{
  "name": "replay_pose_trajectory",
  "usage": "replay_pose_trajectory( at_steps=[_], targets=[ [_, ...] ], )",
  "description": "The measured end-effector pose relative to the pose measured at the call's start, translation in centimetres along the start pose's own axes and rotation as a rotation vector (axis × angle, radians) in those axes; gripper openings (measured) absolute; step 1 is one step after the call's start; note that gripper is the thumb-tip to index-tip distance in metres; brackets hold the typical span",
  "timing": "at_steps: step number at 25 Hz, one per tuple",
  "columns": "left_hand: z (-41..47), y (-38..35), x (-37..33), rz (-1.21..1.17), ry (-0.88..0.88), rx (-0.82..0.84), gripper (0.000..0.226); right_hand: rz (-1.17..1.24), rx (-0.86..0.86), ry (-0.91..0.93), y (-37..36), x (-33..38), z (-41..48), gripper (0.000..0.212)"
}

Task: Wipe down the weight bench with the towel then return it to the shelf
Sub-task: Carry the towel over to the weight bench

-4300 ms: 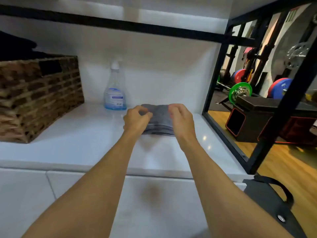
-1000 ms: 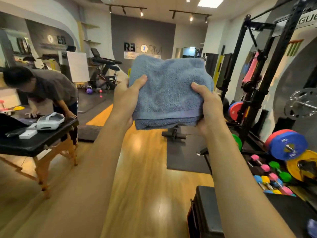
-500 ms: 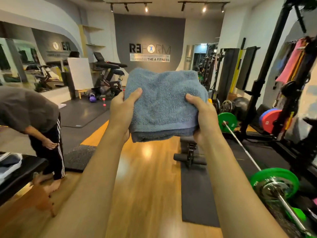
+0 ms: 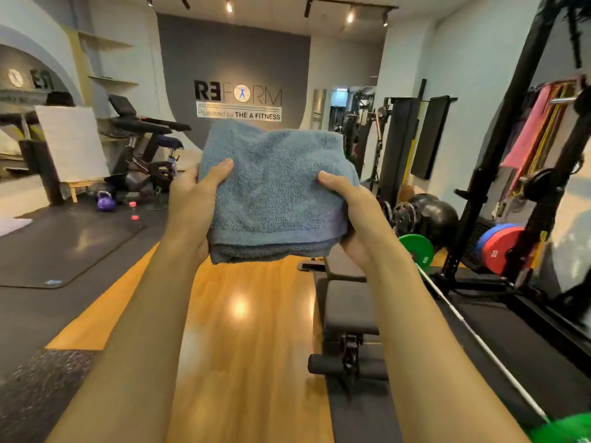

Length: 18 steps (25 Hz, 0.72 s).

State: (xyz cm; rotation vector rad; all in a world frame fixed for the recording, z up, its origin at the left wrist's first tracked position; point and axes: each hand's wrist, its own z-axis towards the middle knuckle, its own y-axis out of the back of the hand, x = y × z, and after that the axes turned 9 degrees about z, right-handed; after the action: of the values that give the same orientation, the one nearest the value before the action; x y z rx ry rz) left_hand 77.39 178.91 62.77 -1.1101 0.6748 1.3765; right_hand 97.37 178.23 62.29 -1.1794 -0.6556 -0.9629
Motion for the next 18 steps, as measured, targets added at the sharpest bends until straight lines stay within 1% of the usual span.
replay_pose_trajectory(
  at_steps=[4,7,9,12,15,18],
  targets=[
    [17.0,-4.3,8.6,-0.035,-0.009,0.099,0.029,0.014,-0.075,0.038,3.1,-4.5,17.9,0.045],
    [28.1,-6.5,15.5,-0.033,-0.011,0.104,0.023,0.026,-0.079,0.020,5.2,-9.5,30.4,0.048],
    [36.9,-7.7,20.0,-0.029,0.008,0.104,0.018,0.049,-0.096,-0.013,6.1,-12.8,39.5,0.045],
    [49.3,-8.6,25.8,0.045,0.049,0.097,0.020,0.079,-0.158,-0.021,6.2,-17.6,51.7,0.030],
    [60.2,-9.4,31.4,0.041,0.064,0.105,0.024,0.085,-0.176,-0.021,6.5,-21.7,61.9,0.032],
    [72.8,-11.2,38.2,-0.010,0.058,0.183,0.023,0.107,-0.227,-0.022,7.3,-25.6,73.3,0.032]
  ],
)
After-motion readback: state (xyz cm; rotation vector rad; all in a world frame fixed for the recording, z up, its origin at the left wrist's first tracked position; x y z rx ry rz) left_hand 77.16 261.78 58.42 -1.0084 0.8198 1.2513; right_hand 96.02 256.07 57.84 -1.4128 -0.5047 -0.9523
